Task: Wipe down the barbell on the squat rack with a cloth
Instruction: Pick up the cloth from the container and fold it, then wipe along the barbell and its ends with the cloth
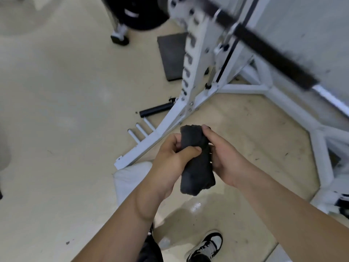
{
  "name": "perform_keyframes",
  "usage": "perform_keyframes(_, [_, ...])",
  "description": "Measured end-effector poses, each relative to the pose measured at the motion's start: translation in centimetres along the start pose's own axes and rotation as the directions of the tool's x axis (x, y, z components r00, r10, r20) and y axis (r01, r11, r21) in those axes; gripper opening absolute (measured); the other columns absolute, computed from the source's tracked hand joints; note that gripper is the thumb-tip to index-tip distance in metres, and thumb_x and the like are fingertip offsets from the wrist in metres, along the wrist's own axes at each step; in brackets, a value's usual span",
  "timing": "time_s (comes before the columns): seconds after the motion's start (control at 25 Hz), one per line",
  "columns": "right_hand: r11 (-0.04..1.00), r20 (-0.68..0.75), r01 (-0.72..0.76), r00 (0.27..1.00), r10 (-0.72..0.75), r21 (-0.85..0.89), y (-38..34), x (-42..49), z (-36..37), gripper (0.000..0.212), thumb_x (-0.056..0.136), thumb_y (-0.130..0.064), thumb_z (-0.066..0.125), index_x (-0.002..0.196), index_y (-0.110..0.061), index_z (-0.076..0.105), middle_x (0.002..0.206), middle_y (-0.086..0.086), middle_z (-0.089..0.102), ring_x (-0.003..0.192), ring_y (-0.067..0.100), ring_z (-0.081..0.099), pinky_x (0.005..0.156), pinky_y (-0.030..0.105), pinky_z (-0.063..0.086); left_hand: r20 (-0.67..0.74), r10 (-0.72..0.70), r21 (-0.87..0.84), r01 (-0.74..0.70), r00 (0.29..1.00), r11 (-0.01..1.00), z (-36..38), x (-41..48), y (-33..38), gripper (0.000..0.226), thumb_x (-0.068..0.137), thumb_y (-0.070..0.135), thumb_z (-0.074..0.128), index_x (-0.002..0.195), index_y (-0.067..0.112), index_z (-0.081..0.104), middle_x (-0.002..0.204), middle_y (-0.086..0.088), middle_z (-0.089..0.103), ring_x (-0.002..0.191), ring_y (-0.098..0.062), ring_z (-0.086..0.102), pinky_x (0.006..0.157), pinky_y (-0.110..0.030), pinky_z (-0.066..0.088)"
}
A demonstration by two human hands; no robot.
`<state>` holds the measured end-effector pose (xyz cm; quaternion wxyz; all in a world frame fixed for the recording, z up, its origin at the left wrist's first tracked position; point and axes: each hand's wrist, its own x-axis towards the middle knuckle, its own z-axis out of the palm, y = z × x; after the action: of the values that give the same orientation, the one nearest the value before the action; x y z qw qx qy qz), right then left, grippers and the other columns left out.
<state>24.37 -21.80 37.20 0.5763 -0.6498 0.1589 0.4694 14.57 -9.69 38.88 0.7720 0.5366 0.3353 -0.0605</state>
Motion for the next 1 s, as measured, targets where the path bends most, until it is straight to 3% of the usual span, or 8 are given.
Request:
perform_keyframes(0.16, [0.998, -0.005, 0.068, 0.998, -0.068, -0.003, -5.2, -10.7, -4.2, 0.067, 0.084, -0.074, 0.057, 0.113, -0.017, 0.076, 0.109, 0.010, 0.078, 0.104, 0.029, 0.074, 0.101, 0.051, 0.054, 0.120, 0.157, 0.054, -0.164, 0.980, 0.985, 7.1, -7.4, 6.0, 0.031, 0.086, 0.008, 0.076, 0.116, 0.015, 0.072, 0.104, -0.001, 0.078, 0.092, -0.020, 0.073, 0.078, -0.041, 0.058])
perform_keyframes(0.36, [0.963, -0.056, 0.244, 0.969, -0.239, 0.118, -8.8, -18.6, -7.4, 0.050, 0.085, -0.057, 0.072, 0.115, -0.018, 0.068, 0.098, 0.012, 0.079, 0.089, 0.032, 0.078, 0.080, 0.048, 0.063, 0.046, 0.370, 0.261, -0.369, 0.928, 0.892, 13.8, -12.5, 8.9, 0.030, 0.085, 0.033, 0.085, 0.111, 0.031, 0.071, 0.117, 0.012, 0.072, 0.107, -0.012, 0.070, 0.087, -0.027, 0.056])
perform_keyframes(0.52, [0.924, -0.080, 0.352, 0.936, -0.344, 0.150, -11.5, -20.2, -7.1, 0.033, 0.101, -0.046, 0.049, 0.110, -0.022, 0.070, 0.101, 0.014, 0.077, 0.089, 0.030, 0.077, 0.077, 0.045, 0.062, 0.023, 0.419, 0.224, -0.413, 0.908, 0.883, 16.3, -12.8, 11.3, 0.023, 0.095, 0.030, 0.075, 0.114, 0.035, 0.063, 0.111, 0.014, 0.072, 0.108, -0.007, 0.069, 0.086, -0.027, 0.056])
perform_keyframes(0.6, [0.941, -0.074, 0.337, 0.939, -0.337, -0.004, -13.3, -20.0, -6.5, 0.035, 0.096, -0.040, 0.047, 0.100, -0.015, 0.072, 0.102, 0.017, 0.075, 0.091, 0.029, 0.075, 0.080, 0.044, 0.061, -0.049, 0.388, 0.173, -0.375, 0.920, 0.911, 16.5, -11.7, 12.4, 0.014, 0.098, 0.024, 0.069, 0.108, 0.030, 0.062, 0.103, 0.004, 0.072, 0.101, -0.014, 0.071, 0.084, -0.036, 0.060])
perform_keyframes(0.68, [0.881, -0.082, 0.383, 0.904, -0.419, -0.279, -15.5, -18.8, -6.6, 0.033, 0.093, -0.037, 0.051, 0.086, -0.008, 0.064, 0.093, 0.016, 0.069, 0.081, 0.023, 0.068, 0.071, 0.037, 0.052, -0.147, 0.276, 0.028, -0.275, 0.950, 0.961, 15.9, -9.6, 14.4, 0.005, 0.097, 0.023, 0.066, 0.101, 0.024, 0.063, 0.100, -0.009, 0.072, 0.093, -0.023, 0.073, 0.081, -0.045, 0.062])
perform_keyframes(0.76, [0.776, -0.058, 0.431, 0.857, -0.511, -0.461, -18.2, -17.1, -6.7, 0.037, 0.095, -0.036, 0.057, 0.081, -0.002, 0.056, 0.075, 0.012, 0.056, 0.066, 0.019, 0.053, 0.065, 0.034, 0.042, -0.191, 0.177, -0.027, -0.186, 0.965, 0.982, 14.8, -6.8, 16.8, 0.010, 0.097, 0.027, 0.065, 0.099, 0.018, 0.062, 0.092, -0.015, 0.069, 0.075, -0.024, 0.070, 0.058, -0.040, 0.060])
perform_keyframes(0.84, [0.790, -0.108, 0.421, 0.851, -0.514, -0.445, -21.2, -14.6, -6.5, 0.032, 0.096, -0.033, 0.062, 0.086, -0.003, 0.064, 0.072, 0.010, 0.058, 0.065, 0.017, 0.055, 0.062, 0.034, 0.046, -0.174, 0.108, -0.006, -0.110, 0.979, 0.994, 13.5, -3.4, 19.7, 0.018, 0.097, 0.033, 0.065, 0.100, 0.016, 0.059, 0.081, -0.010, 0.066, 0.058, -0.023, 0.061, 0.040, -0.028, 0.042])
perform_keyframes(1.0, [0.862, -0.236, 0.381, 0.852, -0.468, -0.335, -26.2, -9.7, -4.3, 0.018, 0.094, -0.029, 0.064, 0.093, -0.012, 0.070, 0.076, 0.007, 0.067, 0.060, 0.016, 0.060, 0.060, 0.032, 0.050, -0.161, -0.028, -0.017, 0.026, 0.987, 1.000, 11.5, 2.2, 24.9, 0.021, 0.094, 0.037, 0.067, 0.101, 0.019, 0.057, 0.082, -0.007, 0.069, 0.055, -0.027, 0.063, 0.040, -0.025, 0.038])
